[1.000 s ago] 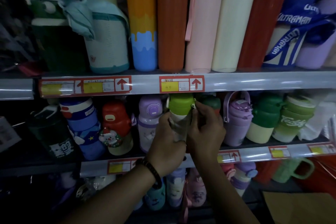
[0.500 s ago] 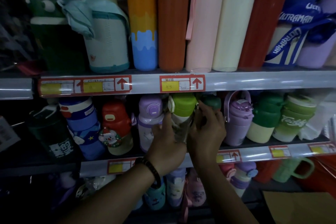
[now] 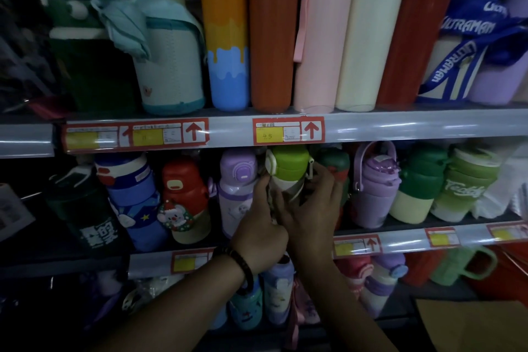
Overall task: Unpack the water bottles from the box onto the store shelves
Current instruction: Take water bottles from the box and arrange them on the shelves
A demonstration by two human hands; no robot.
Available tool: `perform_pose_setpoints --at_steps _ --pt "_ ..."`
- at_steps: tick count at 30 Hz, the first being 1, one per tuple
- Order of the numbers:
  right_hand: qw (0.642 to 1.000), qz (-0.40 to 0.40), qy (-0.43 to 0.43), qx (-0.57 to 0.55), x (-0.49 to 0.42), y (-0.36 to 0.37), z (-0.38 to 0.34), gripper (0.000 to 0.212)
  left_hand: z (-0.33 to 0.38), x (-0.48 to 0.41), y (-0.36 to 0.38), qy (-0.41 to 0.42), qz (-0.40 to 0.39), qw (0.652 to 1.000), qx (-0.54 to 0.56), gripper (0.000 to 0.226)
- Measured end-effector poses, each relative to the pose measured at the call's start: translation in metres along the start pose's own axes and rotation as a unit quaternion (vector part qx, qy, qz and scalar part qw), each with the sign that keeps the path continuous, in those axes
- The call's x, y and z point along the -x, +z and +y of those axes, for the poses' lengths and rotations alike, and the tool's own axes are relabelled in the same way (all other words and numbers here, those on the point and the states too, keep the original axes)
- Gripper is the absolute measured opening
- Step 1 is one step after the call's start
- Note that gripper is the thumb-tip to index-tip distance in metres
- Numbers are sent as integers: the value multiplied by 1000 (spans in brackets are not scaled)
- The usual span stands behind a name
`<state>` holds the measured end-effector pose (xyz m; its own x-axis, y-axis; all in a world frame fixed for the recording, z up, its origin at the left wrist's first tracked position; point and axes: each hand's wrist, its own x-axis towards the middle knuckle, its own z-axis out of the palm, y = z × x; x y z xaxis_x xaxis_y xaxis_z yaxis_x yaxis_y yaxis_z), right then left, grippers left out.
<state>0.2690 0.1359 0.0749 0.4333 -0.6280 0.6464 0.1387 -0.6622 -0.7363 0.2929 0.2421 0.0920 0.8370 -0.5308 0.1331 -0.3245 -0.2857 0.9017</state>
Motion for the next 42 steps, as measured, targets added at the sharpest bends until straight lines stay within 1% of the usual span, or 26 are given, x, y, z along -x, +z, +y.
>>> perform_pose_setpoints --at_steps 2,5,8,10,12,13,16,18,20,23,27,29,31,33,35,38,42 --pt "1000 -7 18 11 8 2 -1 83 0 -1 0 -4 -2 1000 -2 88" --pt "999 -1 35 32 18 5 -2 95 -3 -4 0 -6 13 1000 0 78" --pt "998 -9 41 55 18 7 2 100 -2 -4 0 -7 19 999 26 82" --pt "997 -10 61 57 15 6 4 101 0 -3 0 -6 12 999 38 86" --pt "995 -15 88 39 14 6 6 96 -1 -4 -1 -16 1 999 40 91" --pt "995 -16 93 29 15 5 8 91 -3 -4 -2 -18 -2 999 44 93" --pt "998 -10 62 18 17 5 12 73 -3 -4 -3 -43 -5 998 45 99" --pt "998 -15 55 29 17 5 15 66 -1 -4 -4 -49 -11 998 37 101" --pt "997 -28 55 42 19 4 16 62 2 -4 -5 -36 -12 999 23 98" --pt "997 -40 31 58 23 2 19 62 6 -3 -8 -18 -17 1000 14 91" --pt "993 -31 -5 112 24 2 19 73 4 -4 -10 -19 -48 998 42 99" --pt "991 -28 -17 127 24 4 19 70 2 -3 -9 -21 -57 997 43 97" --pt "991 -26 -23 133 24 8 20 68 3 -1 -7 -17 -60 997 45 100" --pt "992 -29 -27 117 23 10 23 71 5 3 -5 -12 -59 997 47 103" --pt "995 -39 -28 87 22 8 25 74 6 5 -3 -10 -56 998 42 101" --pt "997 -50 -28 44 21 5 28 77 4 6 -1 -29 -64 997 44 107" --pt "998 -60 4 9 21 0 26 68 1 4 2 -35 -54 997 52 110"
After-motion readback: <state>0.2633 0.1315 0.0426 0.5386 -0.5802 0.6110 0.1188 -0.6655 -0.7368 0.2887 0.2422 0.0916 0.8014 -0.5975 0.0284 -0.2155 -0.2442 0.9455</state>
